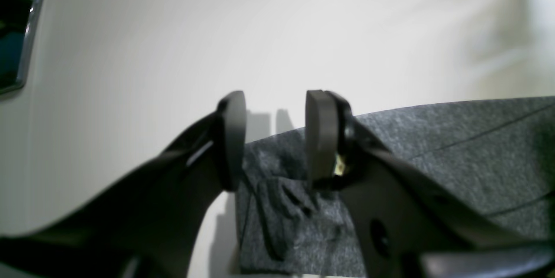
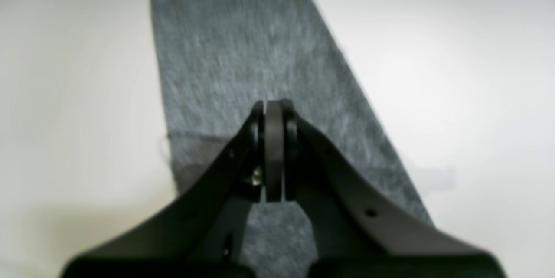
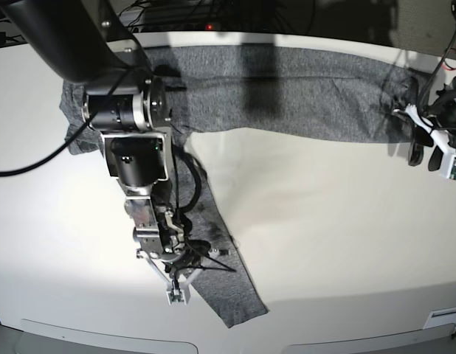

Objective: Fold the T-shirt properly
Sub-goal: 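Move the right gripper to the hanging sleeve cuff and grasp it, then drag the sleeve with the right gripper across the folded body toward the left gripper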

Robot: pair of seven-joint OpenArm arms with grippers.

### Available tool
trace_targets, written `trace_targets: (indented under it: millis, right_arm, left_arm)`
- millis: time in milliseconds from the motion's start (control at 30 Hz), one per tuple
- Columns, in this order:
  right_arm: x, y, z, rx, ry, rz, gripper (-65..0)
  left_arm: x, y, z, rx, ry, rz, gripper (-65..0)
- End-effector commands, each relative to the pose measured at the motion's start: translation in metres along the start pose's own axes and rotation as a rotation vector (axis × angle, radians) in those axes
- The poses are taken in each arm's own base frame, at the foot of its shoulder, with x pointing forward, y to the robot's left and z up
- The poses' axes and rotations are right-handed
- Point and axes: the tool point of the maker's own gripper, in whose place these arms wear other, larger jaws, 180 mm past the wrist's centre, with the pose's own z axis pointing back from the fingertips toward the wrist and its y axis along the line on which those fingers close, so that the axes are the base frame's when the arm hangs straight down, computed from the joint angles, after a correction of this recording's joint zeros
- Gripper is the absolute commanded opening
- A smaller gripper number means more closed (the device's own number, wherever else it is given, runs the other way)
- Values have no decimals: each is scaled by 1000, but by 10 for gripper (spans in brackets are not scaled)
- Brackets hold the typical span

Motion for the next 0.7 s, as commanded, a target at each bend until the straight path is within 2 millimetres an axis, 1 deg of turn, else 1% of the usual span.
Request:
trace_targets:
  millis: [0,67,167,300,400,500,600,667]
  right_arm:
    - [27,-1,2,-3,-57,6,-650]
    - [17,0,0,-1,-30,9,-650]
    - [-3,0,-2,-8,32,93,-650]
    - [-40,16,-1,57,137,192,-650]
    - [-71,36,2,129,219,290,-650]
    - [-100,62,7,216,287,380,-650]
    - [-132,88,17,300,357,464,-650]
    - [-150,102,24,341,391,521,-650]
  left_arm:
    - [13,4,3,11,-43,-18,-424]
    - [13,4,3,11,-43,-18,-424]
    - [13,4,3,11,-43,-19,-424]
    - [13,4,3,11,-43,-19,-424]
    - [13,4,3,11,-43,-19,-424]
    - [13,4,3,12,-42,-21,-424]
    - [13,5,3,13,-42,-22,-424]
    - [13,5,3,13,-42,-22,-424]
